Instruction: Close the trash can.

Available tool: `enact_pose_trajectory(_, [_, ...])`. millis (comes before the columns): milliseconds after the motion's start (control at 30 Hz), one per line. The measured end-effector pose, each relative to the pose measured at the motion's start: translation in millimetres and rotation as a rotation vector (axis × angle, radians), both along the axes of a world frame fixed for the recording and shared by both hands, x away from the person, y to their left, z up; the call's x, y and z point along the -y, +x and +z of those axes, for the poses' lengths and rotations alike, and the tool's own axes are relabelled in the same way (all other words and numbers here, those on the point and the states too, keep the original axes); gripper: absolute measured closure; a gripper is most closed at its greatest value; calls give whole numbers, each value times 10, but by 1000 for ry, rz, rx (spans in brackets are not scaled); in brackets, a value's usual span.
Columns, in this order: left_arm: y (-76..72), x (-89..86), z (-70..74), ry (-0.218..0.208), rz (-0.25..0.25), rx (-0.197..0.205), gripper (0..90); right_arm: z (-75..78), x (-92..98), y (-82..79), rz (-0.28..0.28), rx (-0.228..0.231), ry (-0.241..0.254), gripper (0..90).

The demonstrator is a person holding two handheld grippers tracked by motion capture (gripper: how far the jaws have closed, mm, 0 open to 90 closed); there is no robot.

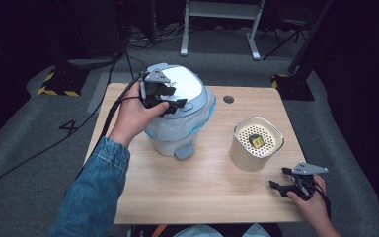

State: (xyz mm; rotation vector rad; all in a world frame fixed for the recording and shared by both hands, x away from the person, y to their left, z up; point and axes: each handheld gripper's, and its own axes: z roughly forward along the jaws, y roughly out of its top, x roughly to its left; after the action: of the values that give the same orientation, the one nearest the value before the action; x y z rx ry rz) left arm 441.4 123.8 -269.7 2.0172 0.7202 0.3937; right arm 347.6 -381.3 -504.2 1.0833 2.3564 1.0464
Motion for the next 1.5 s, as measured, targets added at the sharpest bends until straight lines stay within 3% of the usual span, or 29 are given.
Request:
enact_pose_trajectory(167, [-177,-91,77,-39,-18,33,368,0,0,0,0,0,0,179])
enact_pose_trajectory(333, [-417,-230,97,-2,-4,74,343,0,0,0,0,0,0,179])
enact_pose_trajectory(733, [-911,-546,-68,-8,13,78,310,1,7,13,15,-2,-2,179])
enact_pose_trajectory(1167, [-1319,-824,-412,-14,50,80,282,1,4,40,28,-2,-1,178])
enact_pose_trajectory(1500, [-1423,-1017,-923,6,91,33,248,2,-1,46,26,-4,-1,178])
